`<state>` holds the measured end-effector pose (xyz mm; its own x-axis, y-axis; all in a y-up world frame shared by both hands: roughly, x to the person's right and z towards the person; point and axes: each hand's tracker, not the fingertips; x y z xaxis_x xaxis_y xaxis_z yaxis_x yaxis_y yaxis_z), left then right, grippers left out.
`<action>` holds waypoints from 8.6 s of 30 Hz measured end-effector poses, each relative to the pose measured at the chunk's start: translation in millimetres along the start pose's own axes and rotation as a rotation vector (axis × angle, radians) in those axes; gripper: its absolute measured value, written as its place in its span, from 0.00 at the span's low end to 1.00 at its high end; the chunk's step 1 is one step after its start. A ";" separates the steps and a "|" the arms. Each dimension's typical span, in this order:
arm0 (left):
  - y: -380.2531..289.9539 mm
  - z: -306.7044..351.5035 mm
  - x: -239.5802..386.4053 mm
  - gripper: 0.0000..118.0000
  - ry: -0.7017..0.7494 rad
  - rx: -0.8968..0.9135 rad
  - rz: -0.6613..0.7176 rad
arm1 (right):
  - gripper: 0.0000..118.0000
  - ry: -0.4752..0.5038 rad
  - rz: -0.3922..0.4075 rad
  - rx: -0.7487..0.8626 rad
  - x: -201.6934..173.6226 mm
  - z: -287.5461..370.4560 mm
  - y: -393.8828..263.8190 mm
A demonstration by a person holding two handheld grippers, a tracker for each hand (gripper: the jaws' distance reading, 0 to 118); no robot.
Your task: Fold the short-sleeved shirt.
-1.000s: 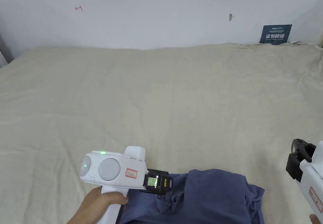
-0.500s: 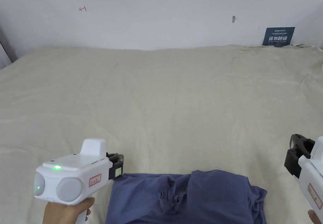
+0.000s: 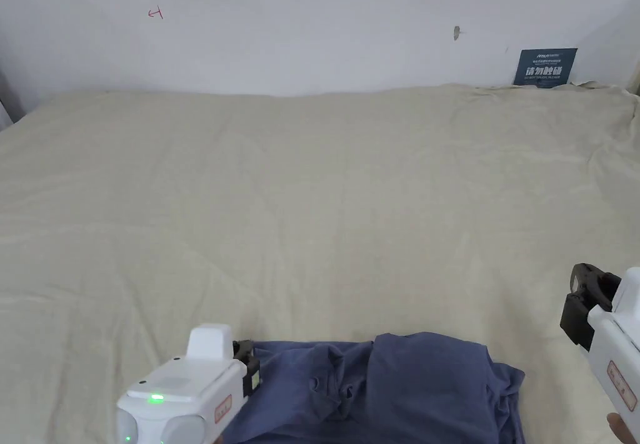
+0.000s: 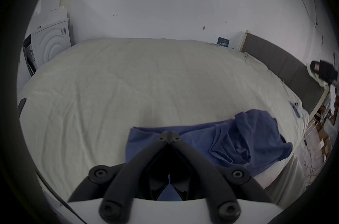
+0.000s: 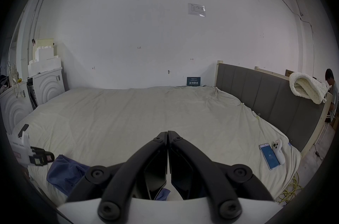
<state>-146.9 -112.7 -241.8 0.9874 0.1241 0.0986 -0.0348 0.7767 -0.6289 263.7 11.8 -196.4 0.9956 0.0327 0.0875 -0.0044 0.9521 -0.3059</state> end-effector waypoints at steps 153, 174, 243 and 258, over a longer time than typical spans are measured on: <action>66.4 -30.9 145.0 0.96 -0.388 -0.505 -0.129 | 0.00 -0.030 -0.016 -0.043 21.6 12.6 -7.0; 34.7 -0.1 51.9 0.00 -0.154 -0.038 -0.067 | 0.00 -0.008 0.000 -0.029 9.9 13.0 0.2; 106.3 86.8 0.1 0.00 0.167 0.528 -0.134 | 0.00 0.027 0.035 0.127 -31.5 19.3 18.6; 89.9 89.7 -37.3 0.00 0.219 0.490 -0.070 | 0.00 0.062 0.034 0.114 -70.1 3.0 8.2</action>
<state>-200.7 7.9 -232.8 0.9972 -0.0297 -0.0687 0.0164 0.9821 -0.1876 193.6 18.2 -202.2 0.9986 0.0501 0.0187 -0.0454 0.9792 -0.1980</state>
